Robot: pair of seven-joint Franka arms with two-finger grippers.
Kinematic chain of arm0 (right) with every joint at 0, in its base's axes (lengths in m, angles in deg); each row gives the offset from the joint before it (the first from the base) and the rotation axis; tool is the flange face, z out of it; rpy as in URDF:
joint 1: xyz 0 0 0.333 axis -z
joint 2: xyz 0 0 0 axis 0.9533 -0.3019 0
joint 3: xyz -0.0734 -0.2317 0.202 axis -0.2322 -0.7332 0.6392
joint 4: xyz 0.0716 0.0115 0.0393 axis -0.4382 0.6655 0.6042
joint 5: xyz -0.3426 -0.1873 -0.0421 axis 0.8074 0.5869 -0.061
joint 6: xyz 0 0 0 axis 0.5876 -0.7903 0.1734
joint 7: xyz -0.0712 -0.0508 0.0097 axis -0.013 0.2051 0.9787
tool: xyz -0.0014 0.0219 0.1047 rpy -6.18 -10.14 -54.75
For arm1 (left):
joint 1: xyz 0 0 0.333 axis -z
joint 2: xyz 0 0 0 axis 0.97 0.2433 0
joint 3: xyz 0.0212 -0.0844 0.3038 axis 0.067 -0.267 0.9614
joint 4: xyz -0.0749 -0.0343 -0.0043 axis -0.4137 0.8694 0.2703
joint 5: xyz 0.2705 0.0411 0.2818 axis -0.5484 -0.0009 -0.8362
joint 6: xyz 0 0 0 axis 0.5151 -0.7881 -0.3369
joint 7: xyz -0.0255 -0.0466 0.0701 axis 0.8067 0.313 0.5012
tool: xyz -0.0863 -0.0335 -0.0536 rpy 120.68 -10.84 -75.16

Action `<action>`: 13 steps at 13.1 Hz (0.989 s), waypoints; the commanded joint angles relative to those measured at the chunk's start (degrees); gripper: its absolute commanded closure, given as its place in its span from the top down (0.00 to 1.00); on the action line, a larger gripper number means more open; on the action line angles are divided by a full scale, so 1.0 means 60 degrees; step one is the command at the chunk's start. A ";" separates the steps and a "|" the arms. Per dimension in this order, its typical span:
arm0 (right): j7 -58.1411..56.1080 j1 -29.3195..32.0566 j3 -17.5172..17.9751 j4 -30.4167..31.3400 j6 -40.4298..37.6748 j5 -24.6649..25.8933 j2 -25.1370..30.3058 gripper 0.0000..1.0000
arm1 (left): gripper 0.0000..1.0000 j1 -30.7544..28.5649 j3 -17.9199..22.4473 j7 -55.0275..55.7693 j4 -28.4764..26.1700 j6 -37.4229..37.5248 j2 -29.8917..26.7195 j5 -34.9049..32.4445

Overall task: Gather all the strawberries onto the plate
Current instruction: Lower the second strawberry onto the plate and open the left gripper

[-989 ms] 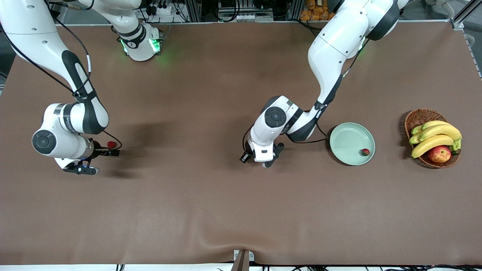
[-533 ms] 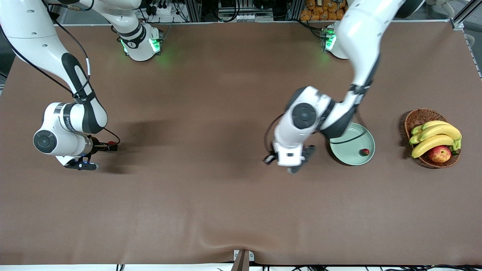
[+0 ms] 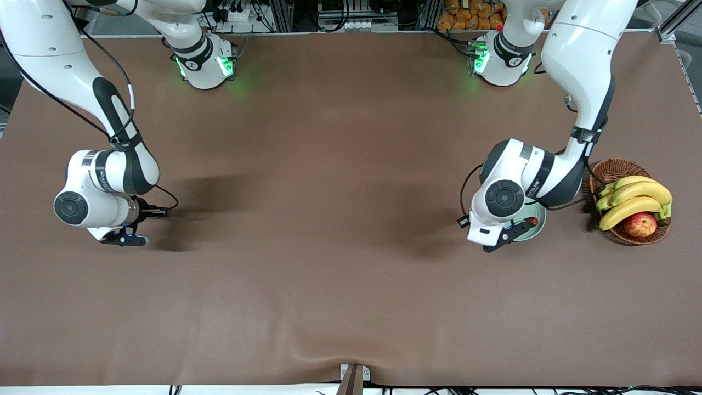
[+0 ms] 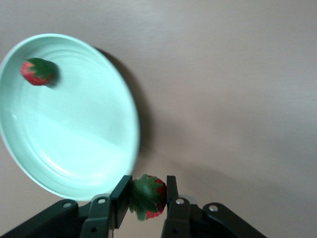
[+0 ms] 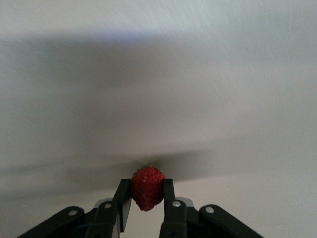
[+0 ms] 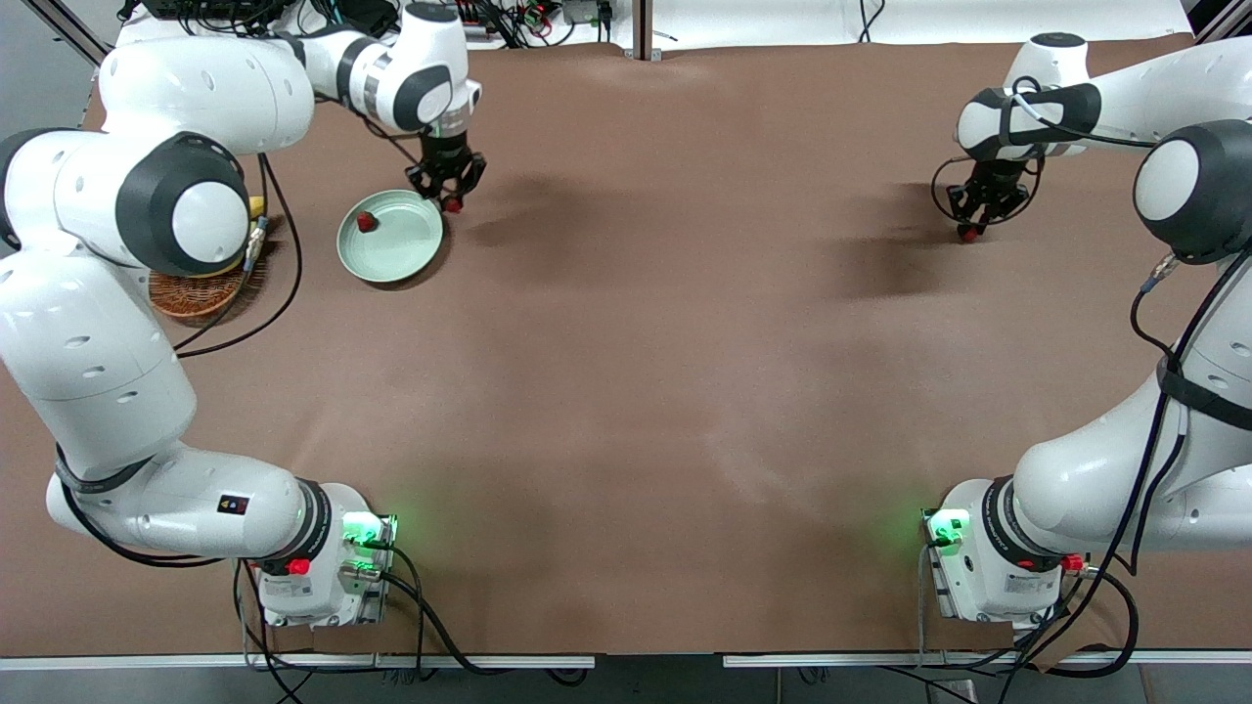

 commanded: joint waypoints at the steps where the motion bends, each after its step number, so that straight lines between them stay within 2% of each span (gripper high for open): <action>1: 0.0468 -0.1196 -0.0008 -0.0797 -0.0093 -0.0054 0.0080 0.00 | 0.00 -0.0455 -0.0142 -0.0800 -0.0653 0.0008 -0.0677 -0.0292; 2: 0.1167 -0.1695 0.0007 -0.1062 -0.0078 -0.0606 -0.0037 0.00 | 0.00 -0.0661 -0.0156 -0.1197 -0.0742 0.0008 -0.0781 -0.0292; 6: 0.2900 -0.4082 0.0022 -0.2526 0.0461 -0.3913 -0.0841 0.00 | 0.00 -0.1234 -0.0156 -0.2502 -0.0962 -0.0006 -0.0768 -0.0292; 7: 0.3120 -0.4595 0.0022 -0.2660 0.0899 -0.4647 -0.0988 0.00 | 0.06 -0.1365 -0.0156 -0.2664 -0.0977 -0.0006 -0.0680 -0.0292; 8: 0.3311 -0.5093 0.0022 -0.2704 0.1513 -0.5206 -0.1149 0.00 | 0.34 -0.1410 -0.0156 -0.2753 -0.0977 -0.0006 -0.0621 -0.0292; 9: 0.3458 -0.5548 0.0007 -0.2792 0.2099 -0.5429 -0.1340 0.00 | 0.74 -0.1411 -0.0142 -0.3030 -0.0977 -0.0006 -0.0621 -0.0292; 10: 0.3822 -0.6016 0.0007 -0.2996 0.2569 -0.5431 -0.1617 0.00 | 1.00 -0.1585 -0.0156 -0.3366 -0.0963 0.0008 -0.0693 -0.0292; 13: 0.5344 -0.6986 -0.0022 -0.3976 0.2749 -0.5431 -0.2365 0.00 | 1.00 -0.1660 -0.0200 -0.3589 -0.0860 0.0037 -0.0796 -0.0132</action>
